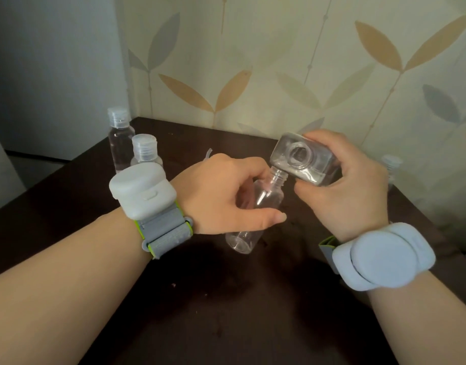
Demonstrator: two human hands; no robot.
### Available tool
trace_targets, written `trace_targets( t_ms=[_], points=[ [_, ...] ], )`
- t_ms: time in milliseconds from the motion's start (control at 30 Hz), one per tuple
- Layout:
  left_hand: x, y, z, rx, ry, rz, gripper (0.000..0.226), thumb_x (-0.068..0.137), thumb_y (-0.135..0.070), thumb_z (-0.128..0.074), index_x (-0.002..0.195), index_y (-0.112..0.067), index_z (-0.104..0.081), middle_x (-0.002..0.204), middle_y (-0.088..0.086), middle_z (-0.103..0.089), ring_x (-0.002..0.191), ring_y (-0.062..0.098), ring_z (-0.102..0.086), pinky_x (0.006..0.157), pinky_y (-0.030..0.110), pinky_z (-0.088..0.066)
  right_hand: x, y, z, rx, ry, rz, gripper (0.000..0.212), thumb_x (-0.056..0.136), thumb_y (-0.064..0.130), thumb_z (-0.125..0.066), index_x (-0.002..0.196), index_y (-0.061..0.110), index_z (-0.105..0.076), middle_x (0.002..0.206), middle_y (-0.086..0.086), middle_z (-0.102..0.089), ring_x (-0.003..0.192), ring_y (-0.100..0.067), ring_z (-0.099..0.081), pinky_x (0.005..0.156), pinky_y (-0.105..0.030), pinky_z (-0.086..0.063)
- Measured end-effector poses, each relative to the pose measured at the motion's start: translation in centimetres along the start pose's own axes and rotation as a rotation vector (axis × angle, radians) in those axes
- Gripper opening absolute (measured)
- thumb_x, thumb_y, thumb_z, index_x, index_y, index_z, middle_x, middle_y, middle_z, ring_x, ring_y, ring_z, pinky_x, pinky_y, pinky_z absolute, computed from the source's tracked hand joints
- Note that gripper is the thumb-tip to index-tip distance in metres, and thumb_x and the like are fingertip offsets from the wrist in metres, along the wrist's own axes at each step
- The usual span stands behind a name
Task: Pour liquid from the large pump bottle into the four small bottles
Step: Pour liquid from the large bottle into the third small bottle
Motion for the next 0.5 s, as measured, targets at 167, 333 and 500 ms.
trace_targets(
  t_ms=[167,333,500],
  points=[
    [-0.07,-0.02,-0.29,-0.026,0.021,0.018,0.057,0.057,-0.068,-0.050,0.091,-0.022,-0.057,0.052,-0.009,-0.059,0.045,-0.002,-0.054,0.050,0.018,-0.045,-0.10,0.23,0.04,-0.015,-0.013,0.013,0.054,0.057,-0.004,-0.069,0.107,0.016,-0.062,0.089,0.008,-0.059,0.081,-0.016,-0.058,0.076,-0.023,-0.043],
    [-0.07,0.01,-0.05,-0.047,0.006,0.016,0.056,0.060,-0.064,-0.054,0.093,-0.019,-0.058,0.052,-0.009,-0.059,0.045,-0.003,-0.055,0.052,0.017,-0.046,-0.15,0.43,0.00,-0.019,-0.023,0.025,0.053,0.058,-0.006,-0.068,0.107,0.015,-0.063,0.091,0.008,-0.059,0.084,-0.020,-0.059,0.077,-0.028,-0.045],
    [-0.01,0.14,-0.18,-0.069,0.008,0.024,0.058,0.062,-0.065,-0.056,0.096,-0.018,-0.057,0.056,-0.004,-0.064,0.045,-0.001,-0.056,0.053,0.022,-0.048,-0.23,0.74,-0.19,-0.035,-0.018,0.046,0.050,0.058,-0.007,-0.068,0.104,0.013,-0.064,0.087,0.004,-0.059,0.083,-0.021,-0.057,0.075,-0.023,-0.041]
  ],
)
Point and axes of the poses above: each hand's wrist, its own x-axis towards the middle knuckle, its own z-axis out of the back of the hand, y = z × x, the point moved 10 cm from there along x, towards the middle knuckle
